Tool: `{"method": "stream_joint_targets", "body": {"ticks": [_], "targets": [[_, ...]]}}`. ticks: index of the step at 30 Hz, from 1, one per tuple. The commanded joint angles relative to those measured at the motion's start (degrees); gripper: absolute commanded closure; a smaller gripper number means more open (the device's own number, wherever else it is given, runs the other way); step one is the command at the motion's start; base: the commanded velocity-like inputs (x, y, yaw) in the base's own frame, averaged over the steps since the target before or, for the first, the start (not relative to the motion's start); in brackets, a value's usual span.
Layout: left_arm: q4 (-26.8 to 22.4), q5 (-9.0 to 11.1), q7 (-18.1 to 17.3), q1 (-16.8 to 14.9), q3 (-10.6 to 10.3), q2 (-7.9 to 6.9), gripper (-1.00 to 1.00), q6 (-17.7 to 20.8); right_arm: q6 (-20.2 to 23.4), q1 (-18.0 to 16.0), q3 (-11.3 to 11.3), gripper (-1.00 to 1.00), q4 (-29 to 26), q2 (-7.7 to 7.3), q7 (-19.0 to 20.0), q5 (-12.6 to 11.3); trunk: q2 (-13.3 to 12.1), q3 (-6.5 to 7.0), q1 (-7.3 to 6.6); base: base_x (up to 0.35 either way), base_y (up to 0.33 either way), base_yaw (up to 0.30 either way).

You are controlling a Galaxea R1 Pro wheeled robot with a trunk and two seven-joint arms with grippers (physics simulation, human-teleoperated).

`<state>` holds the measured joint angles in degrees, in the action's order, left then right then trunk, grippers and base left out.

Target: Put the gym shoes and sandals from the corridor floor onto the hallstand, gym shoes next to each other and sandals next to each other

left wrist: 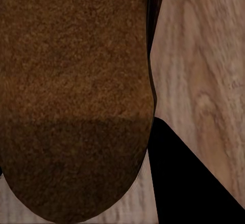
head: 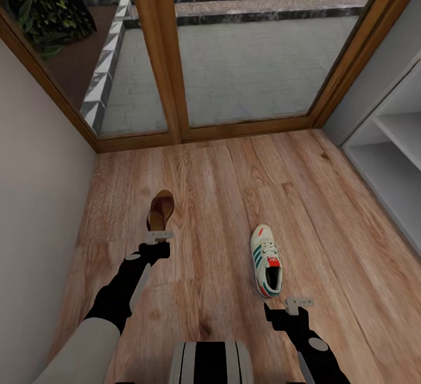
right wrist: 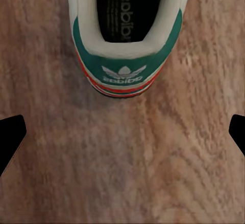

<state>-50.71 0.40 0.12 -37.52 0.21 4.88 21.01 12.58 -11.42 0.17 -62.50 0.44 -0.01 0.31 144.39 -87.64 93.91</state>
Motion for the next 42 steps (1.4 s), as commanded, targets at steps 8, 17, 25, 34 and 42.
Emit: {"method": "stream_joint_targets", "body": {"ticks": [8, 17, 25, 34, 42], "targets": [[-0.1, -0.1, 0.0, 0.0, 0.1, 0.03, 1.00, 0.3, 0.3, 0.0, 0.0, -1.00, -0.1, 0.00, -0.1, 0.0, 0.0, -0.04, 0.00, 0.138, 0.064, 0.000], [0.0, -0.1, 0.0, 0.0, 0.0, 0.00, 1.00, 0.3, 0.3, 0.0, 0.0, -1.00, -0.1, 0.00, 0.0, 0.0, 0.0, -0.04, 0.00, 0.017, 0.005, 0.000], [0.0, -0.1, 0.0, 0.0, 0.0, 0.01, 1.00, 0.3, 0.3, 0.0, 0.0, -1.00, -0.2, 0.00, 0.0, 0.0, 0.0, -0.04, 0.00, 0.112, 0.000, 0.000], [0.0, -0.1, 0.0, 0.0, 0.0, 0.04, 1.00, 0.3, 0.3, 0.0, 0.0, -1.00, -0.2, 0.00, 0.0, 0.0, 0.0, -0.04, 0.00, 0.049, -0.030, 0.000], [-0.1, -0.1, 0.0, 0.0, 0.0, 0.04, 1.00, 0.3, 0.3, 0.0, 0.0, -1.00, -0.2, 0.00, 0.0, 0.0, 0.0, -0.04, 0.00, 0.034, -0.029, 0.000]]}}
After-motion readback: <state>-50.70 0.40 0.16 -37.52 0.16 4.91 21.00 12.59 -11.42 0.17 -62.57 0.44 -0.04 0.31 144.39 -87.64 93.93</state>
